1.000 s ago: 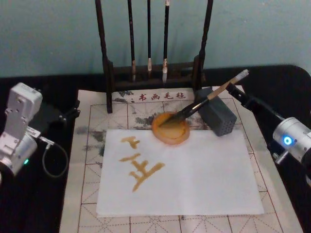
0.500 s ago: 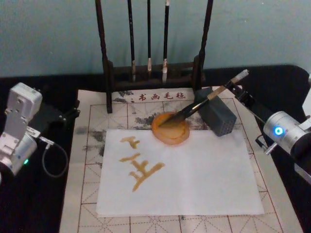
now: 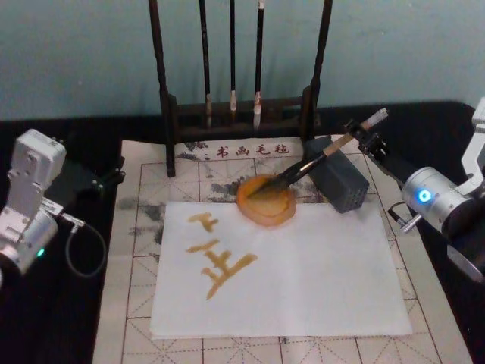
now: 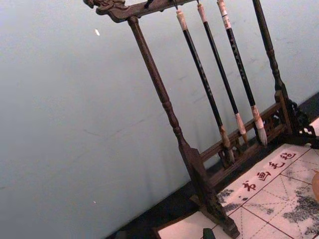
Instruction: Pick up the brush from the inkstone, write on the paper, then place the brush back to its original position.
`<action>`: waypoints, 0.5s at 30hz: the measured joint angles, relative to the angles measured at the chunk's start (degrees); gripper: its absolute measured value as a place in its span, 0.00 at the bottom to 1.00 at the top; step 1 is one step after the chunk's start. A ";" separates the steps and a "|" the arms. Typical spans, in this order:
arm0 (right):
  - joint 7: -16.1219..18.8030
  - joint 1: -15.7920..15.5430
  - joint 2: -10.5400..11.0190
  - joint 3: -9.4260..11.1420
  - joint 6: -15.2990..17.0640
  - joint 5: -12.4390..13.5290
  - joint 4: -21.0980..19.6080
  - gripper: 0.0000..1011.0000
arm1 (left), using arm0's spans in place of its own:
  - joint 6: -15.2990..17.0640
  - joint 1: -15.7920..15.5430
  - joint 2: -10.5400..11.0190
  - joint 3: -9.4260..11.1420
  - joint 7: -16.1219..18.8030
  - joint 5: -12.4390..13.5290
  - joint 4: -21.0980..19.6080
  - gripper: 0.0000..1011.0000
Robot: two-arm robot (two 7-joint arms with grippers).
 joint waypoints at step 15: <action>-0.21 2.76 -0.13 -1.60 -2.27 1.57 3.37 0.99 | 0.00 0.00 0.00 0.00 0.00 0.00 0.00 0.99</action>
